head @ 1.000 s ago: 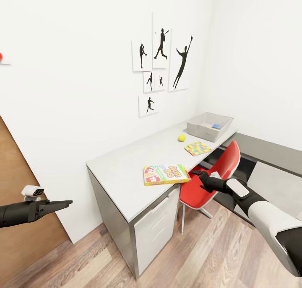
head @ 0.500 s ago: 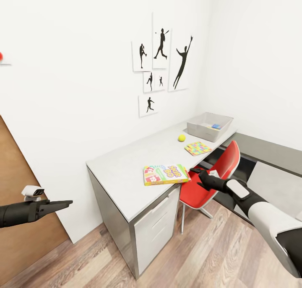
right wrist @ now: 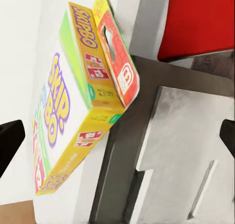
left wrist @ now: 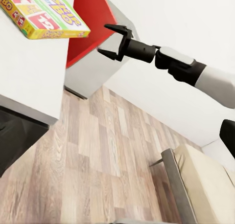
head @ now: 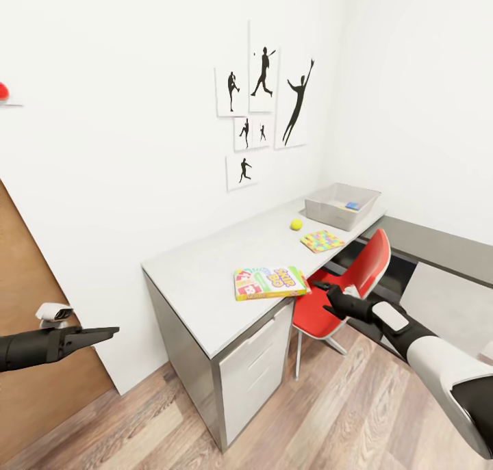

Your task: Put all the toys in the child's room - the three board games (two on the bed and one on the table), the two jigsaw puzzles on the table, and the tennis ball on the table - inside the toy box on the table in the child's room.

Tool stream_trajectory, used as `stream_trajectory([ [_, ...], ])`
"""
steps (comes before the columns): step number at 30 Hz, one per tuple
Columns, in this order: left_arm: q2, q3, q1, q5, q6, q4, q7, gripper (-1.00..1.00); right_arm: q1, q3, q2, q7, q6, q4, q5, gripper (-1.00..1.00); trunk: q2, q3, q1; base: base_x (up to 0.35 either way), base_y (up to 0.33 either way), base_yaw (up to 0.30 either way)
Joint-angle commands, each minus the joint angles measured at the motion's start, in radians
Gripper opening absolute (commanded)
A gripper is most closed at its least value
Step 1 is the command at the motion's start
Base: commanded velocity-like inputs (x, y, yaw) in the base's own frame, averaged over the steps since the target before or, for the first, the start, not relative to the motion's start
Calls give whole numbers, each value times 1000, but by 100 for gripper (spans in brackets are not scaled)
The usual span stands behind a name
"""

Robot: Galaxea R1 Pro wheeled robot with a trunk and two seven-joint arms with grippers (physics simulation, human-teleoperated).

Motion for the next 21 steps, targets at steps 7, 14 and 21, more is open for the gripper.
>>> stream_trajectory([
  [7,0,0,-1,-1,11,0,-4,100,0,4,-1,3,-1,19,-3,100,-1,-1,0,-49,0,0],
  [14,0,0,-1,-1,11,0,-4,100,0,4,0,4,-13,23,-4,100,-1,-1,0,-14,4,0],
  [21,-1,-1,-1,-1,11,0,-4,100,2,5,1,4,-56,24,-5,100,-1,-1,0,-26,91,0],
])
